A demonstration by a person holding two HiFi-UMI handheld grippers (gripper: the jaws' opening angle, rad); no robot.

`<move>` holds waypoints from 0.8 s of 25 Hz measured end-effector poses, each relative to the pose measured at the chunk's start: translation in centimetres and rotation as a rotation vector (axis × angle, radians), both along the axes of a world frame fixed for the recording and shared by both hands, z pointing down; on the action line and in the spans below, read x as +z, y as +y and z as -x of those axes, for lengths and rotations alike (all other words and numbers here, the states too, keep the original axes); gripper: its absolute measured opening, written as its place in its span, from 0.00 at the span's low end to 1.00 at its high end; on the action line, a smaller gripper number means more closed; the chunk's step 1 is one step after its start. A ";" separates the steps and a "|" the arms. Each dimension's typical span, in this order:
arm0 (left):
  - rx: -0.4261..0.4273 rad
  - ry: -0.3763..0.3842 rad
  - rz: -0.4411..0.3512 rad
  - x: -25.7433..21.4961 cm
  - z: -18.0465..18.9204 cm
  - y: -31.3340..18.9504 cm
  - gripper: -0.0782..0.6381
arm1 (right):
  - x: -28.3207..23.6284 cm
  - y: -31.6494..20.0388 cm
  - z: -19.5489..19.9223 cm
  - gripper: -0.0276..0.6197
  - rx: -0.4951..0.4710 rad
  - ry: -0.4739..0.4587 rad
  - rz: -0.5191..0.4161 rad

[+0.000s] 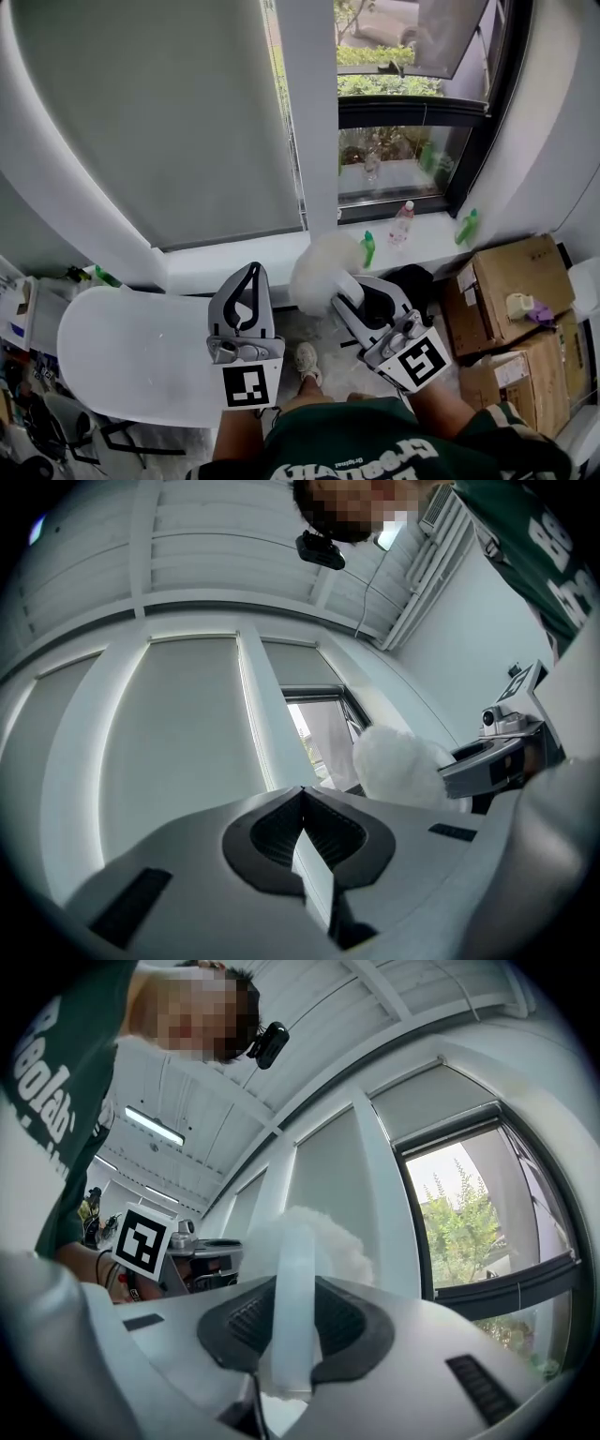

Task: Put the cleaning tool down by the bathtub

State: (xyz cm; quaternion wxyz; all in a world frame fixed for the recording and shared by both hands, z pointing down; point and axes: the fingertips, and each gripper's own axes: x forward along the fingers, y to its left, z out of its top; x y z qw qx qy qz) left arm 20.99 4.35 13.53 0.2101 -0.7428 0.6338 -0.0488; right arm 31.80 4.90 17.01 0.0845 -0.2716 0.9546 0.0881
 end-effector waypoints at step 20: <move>0.028 0.038 0.021 -0.4 10.6 -15.3 0.12 | -0.4 -14.0 10.5 0.19 0.028 0.023 0.037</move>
